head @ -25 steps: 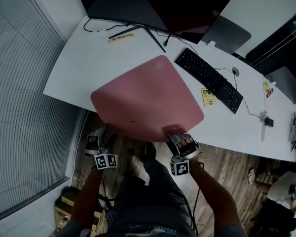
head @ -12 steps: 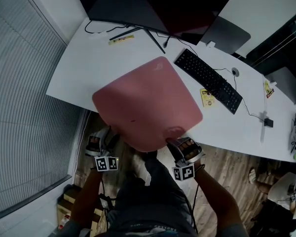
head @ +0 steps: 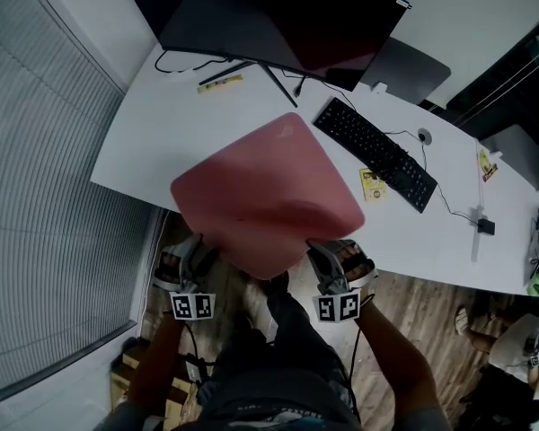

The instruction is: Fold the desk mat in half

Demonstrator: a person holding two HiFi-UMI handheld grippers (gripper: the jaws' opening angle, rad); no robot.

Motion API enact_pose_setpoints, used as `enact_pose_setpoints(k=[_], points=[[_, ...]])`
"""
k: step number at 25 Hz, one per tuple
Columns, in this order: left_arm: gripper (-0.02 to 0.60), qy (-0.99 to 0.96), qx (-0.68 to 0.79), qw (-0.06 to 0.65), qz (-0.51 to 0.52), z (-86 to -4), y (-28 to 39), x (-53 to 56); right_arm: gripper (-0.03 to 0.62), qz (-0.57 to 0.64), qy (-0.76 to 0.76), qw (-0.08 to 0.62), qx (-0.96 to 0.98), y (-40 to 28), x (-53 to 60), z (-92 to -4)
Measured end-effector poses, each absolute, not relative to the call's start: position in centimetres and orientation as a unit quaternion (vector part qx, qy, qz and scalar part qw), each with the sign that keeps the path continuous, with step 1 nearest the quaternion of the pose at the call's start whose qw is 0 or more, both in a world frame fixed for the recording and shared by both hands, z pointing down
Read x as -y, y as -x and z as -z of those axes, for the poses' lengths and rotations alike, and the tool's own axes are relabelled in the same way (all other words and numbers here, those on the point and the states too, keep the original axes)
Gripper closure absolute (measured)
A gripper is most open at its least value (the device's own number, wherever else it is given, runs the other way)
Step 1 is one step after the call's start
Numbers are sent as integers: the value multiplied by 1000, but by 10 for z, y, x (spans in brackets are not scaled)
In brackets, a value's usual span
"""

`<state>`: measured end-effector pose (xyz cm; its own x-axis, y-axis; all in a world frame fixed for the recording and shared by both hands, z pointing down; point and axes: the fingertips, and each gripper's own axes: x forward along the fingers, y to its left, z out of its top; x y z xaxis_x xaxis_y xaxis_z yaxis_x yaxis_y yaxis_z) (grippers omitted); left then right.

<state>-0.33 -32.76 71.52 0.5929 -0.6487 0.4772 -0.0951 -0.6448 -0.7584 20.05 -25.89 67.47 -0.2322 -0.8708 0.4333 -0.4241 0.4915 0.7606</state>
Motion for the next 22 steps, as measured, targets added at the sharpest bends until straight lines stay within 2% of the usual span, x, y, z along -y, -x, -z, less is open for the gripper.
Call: enact_pose_setpoints(k=[11, 22], points=[[256, 825, -288, 338, 350, -649, -13, 366, 554, 165, -504, 407, 743, -238, 313, -658], [334, 827, -335, 326, 312, -605, -26, 417, 554, 102, -514, 412, 745, -256, 360, -667]])
